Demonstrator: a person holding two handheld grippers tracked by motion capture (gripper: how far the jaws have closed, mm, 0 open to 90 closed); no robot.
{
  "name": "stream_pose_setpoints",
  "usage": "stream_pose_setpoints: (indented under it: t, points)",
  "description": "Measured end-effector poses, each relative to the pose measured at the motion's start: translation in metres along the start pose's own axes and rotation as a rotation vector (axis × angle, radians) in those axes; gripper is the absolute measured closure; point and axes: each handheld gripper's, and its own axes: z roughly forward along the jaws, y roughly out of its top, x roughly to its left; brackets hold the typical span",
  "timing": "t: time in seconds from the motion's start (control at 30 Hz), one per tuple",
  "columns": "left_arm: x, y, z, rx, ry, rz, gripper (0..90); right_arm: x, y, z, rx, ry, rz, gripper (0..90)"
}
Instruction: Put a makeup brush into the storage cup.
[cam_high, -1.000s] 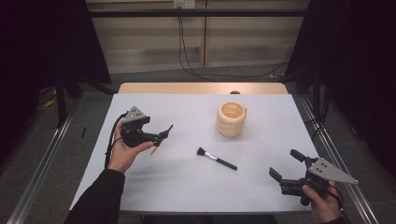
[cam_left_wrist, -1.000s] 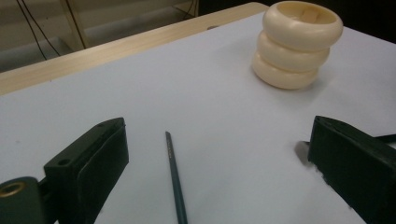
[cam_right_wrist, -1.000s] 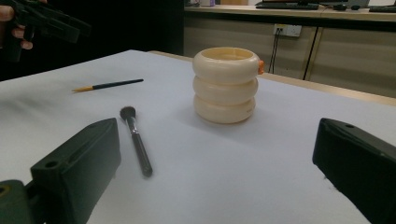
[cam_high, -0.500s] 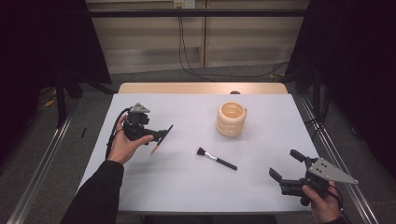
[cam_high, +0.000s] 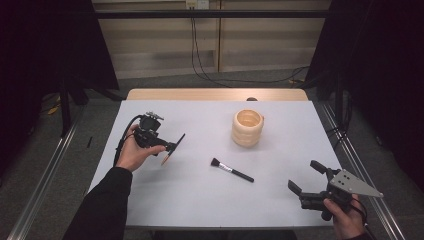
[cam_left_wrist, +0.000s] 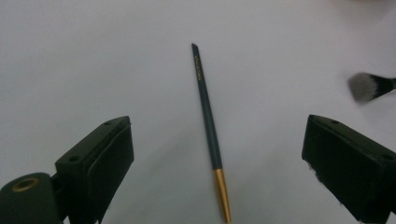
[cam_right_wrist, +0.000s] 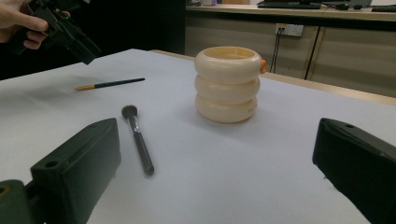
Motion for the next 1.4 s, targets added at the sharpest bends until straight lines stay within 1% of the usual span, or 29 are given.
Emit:
stream_pose_setpoints:
  t: [0.07,0.17,0.2,0.23,0.27,0.33,0.4,0.43,0.5,0.57,0.63,0.67,0.7,0.73,0.77,0.8,0.83,0.87,0.93,1.0,1.07,1.1,1.17,1.23,1.27,1.3,1.33,1.37,1.4]
  points:
    - [0.002,-0.001,0.004,0.031,0.004,-0.006,8.0,0.000,0.000,0.000,0.000,0.000,0.001,0.3]
    - [0.003,0.000,0.006,0.052,-0.003,0.011,9.1,0.000,0.000,0.000,0.000,-0.005,-0.001,0.3]
    - [0.003,0.001,0.007,0.068,-0.003,0.012,10.7,0.001,0.000,0.000,0.002,0.000,0.002,0.3]
    - [0.001,0.003,0.008,0.087,-0.003,0.030,12.6,0.001,0.000,0.000,0.006,0.002,0.006,0.3]
    - [0.001,0.004,0.009,0.102,-0.004,0.032,16.5,0.001,0.000,0.001,0.002,-0.001,0.000,0.3]
    - [0.000,0.008,0.011,0.130,-0.013,0.033,18.8,0.001,0.000,0.001,0.003,0.000,0.003,0.3]
    - [-0.002,0.011,0.014,0.163,-0.025,0.019,23.1,0.001,0.000,0.001,-0.001,-0.002,0.002,0.4]
    - [-0.002,0.012,0.018,0.204,-0.029,0.025,27.1,0.001,0.000,0.001,0.003,-0.004,0.005,0.3]
    - [-0.003,0.012,0.023,0.246,-0.013,0.039,29.3,0.001,0.000,0.001,0.002,-0.001,0.006,0.3]
    - [-0.002,0.013,0.025,0.265,-0.013,0.043,30.9,0.001,0.000,0.000,0.006,0.003,0.005,0.4]
    - [-0.003,0.013,0.027,0.283,-0.008,0.030,34.5,0.001,0.000,0.000,0.007,0.005,0.007,0.4]
    - [-0.002,0.013,0.028,0.287,-0.013,0.027,36.6,0.001,0.000,0.000,0.004,0.002,0.005,0.4]
    - [-0.001,0.014,0.028,0.295,-0.005,0.030,36.8,0.001,0.000,0.001,0.004,-0.002,0.005,0.4]
    - [-0.001,0.014,0.028,0.295,0.004,0.030,40.9,0.001,0.000,0.001,0.003,-0.002,0.003,0.4]
    - [-0.001,0.014,0.029,0.302,-0.004,0.019,44.9,0.001,0.000,0.001,-0.001,0.001,0.001,0.4]
    - [-0.001,0.014,0.030,0.305,0.001,0.010,45.0,0.001,0.000,0.001,0.002,-0.001,-0.001,0.4]
    - [-0.002,0.015,0.031,0.317,-0.005,0.014,46.2,0.001,0.000,0.001,0.003,-0.003,0.001,0.4]
    - [-0.003,0.015,0.032,0.324,-0.010,0.015,49.9,0.001,0.000,0.001,0.003,-0.002,0.001,0.4]
    - [-0.003,0.014,0.034,0.335,0.003,0.017,52.2,0.001,0.000,0.001,0.003,0.001,0.006,0.4]
    - [-0.005,0.014,0.035,0.339,0.032,-0.002,53.1,0.001,0.000,0.001,0.004,0.003,-0.006,0.4]
    - [-0.006,0.015,0.037,0.348,0.032,-0.001,57.1,0.001,0.000,0.001,0.002,0.002,0.000,0.4]
    - [-0.006,0.016,0.038,0.362,0.046,0.012,58.4,0.001,0.000,0.001,0.002,0.003,-0.001,0.4]
    - [-0.008,0.016,0.041,0.375,0.032,0.010,63.2,0.001,0.000,0.001,0.001,0.002,-0.004,0.5]
    - [-0.009,0.016,0.041,0.387,0.059,0.022,66.5,0.002,0.000,0.001,0.004,0.003,0.003,0.5]
    - [-0.010,0.016,0.042,0.386,0.053,0.024,67.5,0.001,0.000,0.001,0.002,0.002,-0.004,0.5]
    - [-0.010,0.017,0.042,0.390,0.061,0.031,71.7,0.001,0.000,0.001,0.007,0.006,-0.005,0.5]
    - [-0.010,0.017,0.043,0.396,0.073,0.032,71.7,0.001,0.000,0.001,0.007,0.006,-0.005,0.5]
    - [-0.009,0.018,0.044,0.406,0.071,0.027,74.5,0.001,0.000,0.001,0.009,0.014,-0.007,0.5]
    - [-0.009,0.019,0.045,0.415,0.077,0.028,74.7,0.001,0.000,0.001,0.009,0.015,-0.007,0.5]
